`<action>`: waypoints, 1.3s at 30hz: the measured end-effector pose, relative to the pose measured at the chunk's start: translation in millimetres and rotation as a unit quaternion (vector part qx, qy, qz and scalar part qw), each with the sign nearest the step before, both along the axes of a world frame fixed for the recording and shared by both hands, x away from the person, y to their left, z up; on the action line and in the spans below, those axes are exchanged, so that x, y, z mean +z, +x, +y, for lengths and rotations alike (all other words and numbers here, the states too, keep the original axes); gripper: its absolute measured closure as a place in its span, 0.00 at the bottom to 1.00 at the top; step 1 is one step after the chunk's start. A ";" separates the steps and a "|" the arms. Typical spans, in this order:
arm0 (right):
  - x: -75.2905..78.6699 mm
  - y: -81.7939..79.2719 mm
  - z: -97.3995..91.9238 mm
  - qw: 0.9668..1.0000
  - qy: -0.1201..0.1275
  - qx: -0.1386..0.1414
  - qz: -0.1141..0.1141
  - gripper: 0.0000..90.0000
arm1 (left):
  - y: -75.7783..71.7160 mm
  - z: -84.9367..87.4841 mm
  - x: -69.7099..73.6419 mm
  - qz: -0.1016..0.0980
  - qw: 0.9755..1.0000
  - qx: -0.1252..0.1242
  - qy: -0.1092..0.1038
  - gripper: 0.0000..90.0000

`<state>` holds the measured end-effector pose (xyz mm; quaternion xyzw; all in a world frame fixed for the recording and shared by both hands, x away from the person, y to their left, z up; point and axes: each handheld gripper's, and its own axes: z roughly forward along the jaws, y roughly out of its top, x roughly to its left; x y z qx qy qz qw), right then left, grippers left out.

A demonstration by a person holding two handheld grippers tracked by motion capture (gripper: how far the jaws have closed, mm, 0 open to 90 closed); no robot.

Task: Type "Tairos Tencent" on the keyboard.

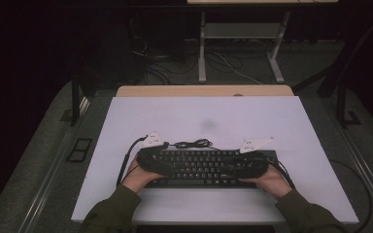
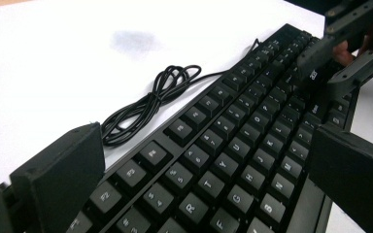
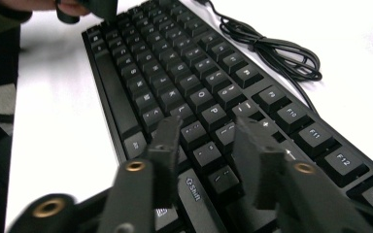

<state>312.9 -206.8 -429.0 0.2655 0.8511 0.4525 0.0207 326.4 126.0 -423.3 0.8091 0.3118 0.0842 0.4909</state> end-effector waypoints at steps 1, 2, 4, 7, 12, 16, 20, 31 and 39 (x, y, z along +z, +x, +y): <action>-0.4 -0.1 0.2 1.000 -0.002 0.002 -0.001 0.74 | 0.1 -0.8 -0.2 0.000 1.000 0.000 0.001 0.00; -1.3 0.0 0.4 1.000 -0.006 0.006 -0.001 0.78 | 0.0 -1.9 -0.6 -0.002 1.000 0.000 0.000 0.00; -1.5 -0.2 0.9 1.000 -0.009 0.007 0.000 0.80 | -0.5 -3.6 -0.6 -0.004 1.000 -0.001 0.001 0.00; -2.5 -0.7 1.7 1.000 -0.014 0.011 0.000 0.85 | -0.8 -5.0 -0.7 -0.005 1.000 -0.003 0.002 0.00; -3.4 -1.5 1.6 1.000 -0.022 0.019 -0.004 0.93 | -1.2 -7.2 -1.1 -0.006 1.000 -0.005 0.005 0.00; -4.0 -2.6 1.0 0.999 -0.029 0.029 -0.003 0.99 | -1.4 -8.6 -1.2 -0.005 1.000 -0.006 0.006 0.00; -5.3 -3.3 0.9 0.999 -0.038 0.037 -0.003 0.99 | -1.7 -9.8 -1.9 -0.005 1.000 -0.008 0.008 0.00; -8.1 -4.4 1.5 0.998 -0.054 0.045 -0.005 0.99 | -1.4 -10.1 -2.8 -0.003 1.000 -0.008 0.009 0.00; -9.8 -4.9 1.9 0.997 -0.062 0.050 -0.006 0.99 | -1.7 -10.6 -3.3 -0.003 1.000 -0.011 0.015 0.02</action>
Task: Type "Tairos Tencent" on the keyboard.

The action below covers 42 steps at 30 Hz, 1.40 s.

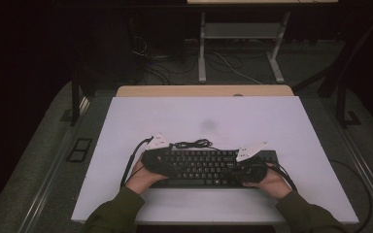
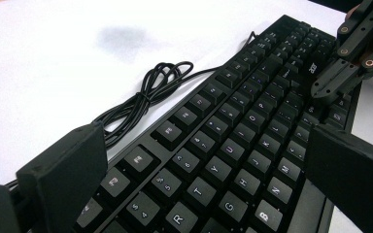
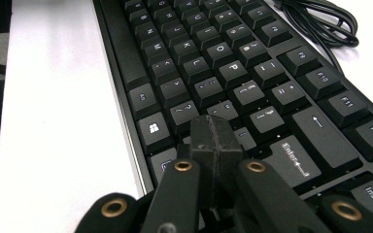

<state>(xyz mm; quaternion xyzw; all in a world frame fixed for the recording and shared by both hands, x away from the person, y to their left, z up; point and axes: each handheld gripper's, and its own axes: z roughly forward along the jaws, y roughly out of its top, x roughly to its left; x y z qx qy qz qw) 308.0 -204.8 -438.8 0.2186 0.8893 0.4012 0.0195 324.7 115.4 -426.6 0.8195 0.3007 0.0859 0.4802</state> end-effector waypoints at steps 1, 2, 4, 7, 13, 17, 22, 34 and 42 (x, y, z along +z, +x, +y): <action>0.0 0.0 0.0 1.000 0.000 0.000 0.000 0.99 | -0.1 0.0 0.0 0.000 1.000 0.000 0.000 0.02; -0.1 0.1 -0.1 1.000 0.000 0.000 0.000 0.99 | -0.1 0.0 0.1 0.000 1.000 -0.001 0.000 0.03; -0.2 0.4 -0.2 1.000 0.001 0.001 0.002 0.99 | 0.0 0.5 0.4 0.000 1.000 -0.001 0.000 0.08; -0.1 0.1 -0.1 1.000 0.001 0.000 0.000 0.99 | 0.5 1.7 0.8 0.000 1.000 0.000 0.003 0.14; -0.2 0.0 0.0 1.000 0.000 0.000 0.000 0.99 | 0.6 1.7 0.4 0.004 1.000 0.001 0.012 0.27; -0.1 0.0 0.0 1.000 0.000 0.000 0.000 0.99 | 0.5 1.3 -1.0 0.013 1.000 -0.001 0.015 0.39; -0.2 -0.1 -0.1 1.000 0.000 0.000 0.001 0.99 | 1.7 -0.1 -3.3 0.023 0.999 -0.009 0.025 0.60; -0.2 0.0 -0.1 1.000 0.000 0.000 0.001 0.99 | 4.4 0.9 -4.2 0.039 0.999 -0.009 0.031 0.99; -0.2 0.1 -0.1 1.000 0.000 0.000 0.002 0.99 | 4.6 -1.8 -7.3 0.049 0.998 -0.015 0.045 0.99</action>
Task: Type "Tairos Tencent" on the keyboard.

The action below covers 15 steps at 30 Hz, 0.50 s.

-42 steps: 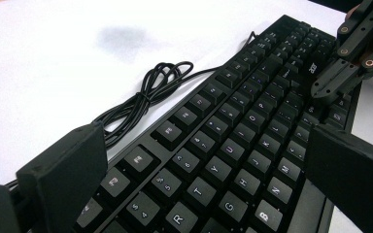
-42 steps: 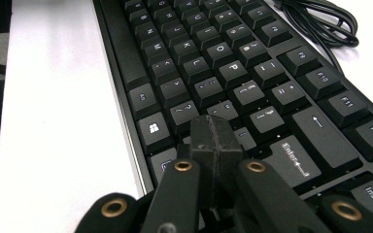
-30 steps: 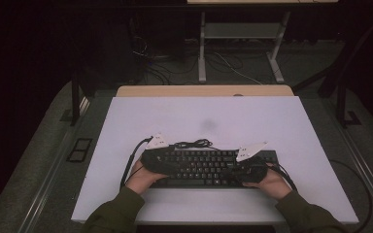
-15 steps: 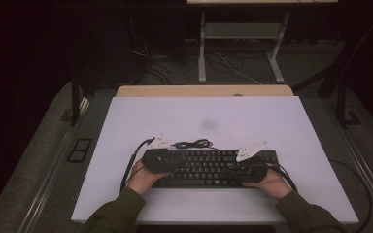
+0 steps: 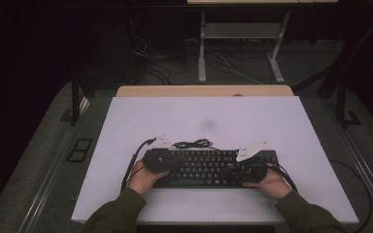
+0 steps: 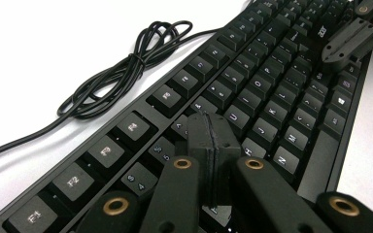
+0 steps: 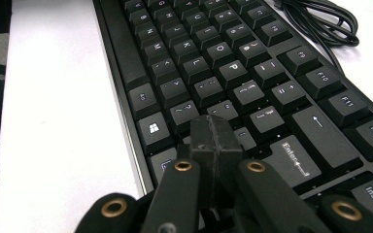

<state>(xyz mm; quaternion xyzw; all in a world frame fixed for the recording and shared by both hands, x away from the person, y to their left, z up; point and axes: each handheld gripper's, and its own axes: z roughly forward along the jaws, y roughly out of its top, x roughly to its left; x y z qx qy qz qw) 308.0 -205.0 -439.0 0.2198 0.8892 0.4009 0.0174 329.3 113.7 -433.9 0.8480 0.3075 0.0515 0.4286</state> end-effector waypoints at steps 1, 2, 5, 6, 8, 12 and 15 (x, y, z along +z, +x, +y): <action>0.0 0.0 0.0 1.000 0.000 0.000 0.000 0.99 | 0.2 -0.1 -0.2 -0.001 1.000 -0.001 0.001 0.99; 0.0 0.0 0.0 1.000 0.000 0.000 0.000 0.99 | 0.1 -0.2 -0.4 0.000 1.000 -0.001 0.001 0.99; 0.0 0.0 0.0 1.000 0.000 -0.001 0.001 0.99 | 0.4 -0.3 -0.8 0.001 1.000 -0.003 0.005 0.99; 0.0 0.0 0.0 1.000 0.000 -0.001 0.001 0.99 | 0.5 -0.4 -1.1 0.001 1.000 -0.004 0.005 0.99; 0.0 0.0 0.0 1.000 0.000 -0.001 0.001 0.99 | 0.5 -0.8 -1.5 0.001 1.000 -0.005 0.008 0.99; -0.1 0.2 -0.1 1.000 0.000 0.000 0.001 0.99 | 0.7 -0.9 -1.6 0.002 1.000 -0.007 0.008 0.99; -0.1 0.2 -0.1 1.000 0.000 -0.001 0.001 0.99 | 0.6 -1.2 -1.8 0.003 1.000 -0.007 0.007 0.99</action>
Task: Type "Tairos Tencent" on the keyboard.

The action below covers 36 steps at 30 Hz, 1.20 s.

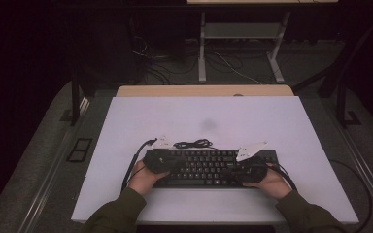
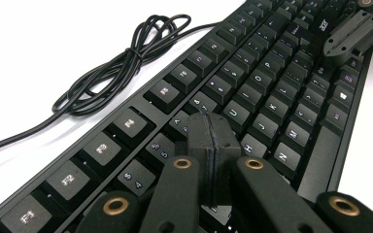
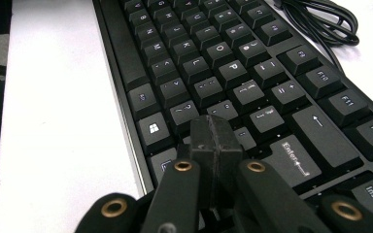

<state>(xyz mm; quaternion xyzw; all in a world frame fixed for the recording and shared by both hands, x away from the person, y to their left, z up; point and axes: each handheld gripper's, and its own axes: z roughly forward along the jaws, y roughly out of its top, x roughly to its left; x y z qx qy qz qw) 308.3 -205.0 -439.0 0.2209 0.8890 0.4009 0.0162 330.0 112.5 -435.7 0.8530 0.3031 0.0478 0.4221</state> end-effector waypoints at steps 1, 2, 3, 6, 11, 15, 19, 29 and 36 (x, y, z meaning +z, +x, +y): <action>0.0 0.0 0.0 1.000 0.000 0.000 0.000 0.99 | 0.0 -0.2 -0.2 0.000 1.000 0.000 0.000 0.99; 0.0 0.0 0.0 1.000 0.000 0.000 0.000 0.99 | 0.0 -0.2 -0.2 0.001 1.000 0.000 0.001 0.99; 0.0 0.0 0.0 1.000 0.000 0.000 0.000 0.99 | 0.0 -0.3 -0.4 0.001 1.000 0.000 0.001 0.99; 0.0 0.0 0.0 1.000 0.000 0.000 0.000 0.99 | 0.3 -1.0 -1.7 0.001 1.000 -0.003 0.007 0.99; 0.0 0.0 0.0 1.000 0.000 0.000 0.000 0.99 | 0.0 -1.9 -1.9 -0.001 1.000 -0.003 0.008 0.99; 0.0 0.0 0.0 1.000 0.000 -0.001 0.000 0.99 | -0.3 -1.8 -1.2 -0.001 1.000 -0.002 0.006 0.99; 0.1 0.0 0.0 1.000 0.000 -0.001 0.000 0.99 | -0.6 -0.2 1.2 -0.004 1.000 -0.002 0.002 0.98; 0.2 -0.2 0.2 1.000 -0.001 0.000 -0.001 0.99 | -2.0 2.3 3.7 -0.006 1.000 0.000 -0.011 0.92; 0.2 -0.2 0.2 1.000 -0.001 0.000 -0.001 0.99 | -2.8 6.2 6.3 -0.011 1.000 0.004 -0.021 0.75</action>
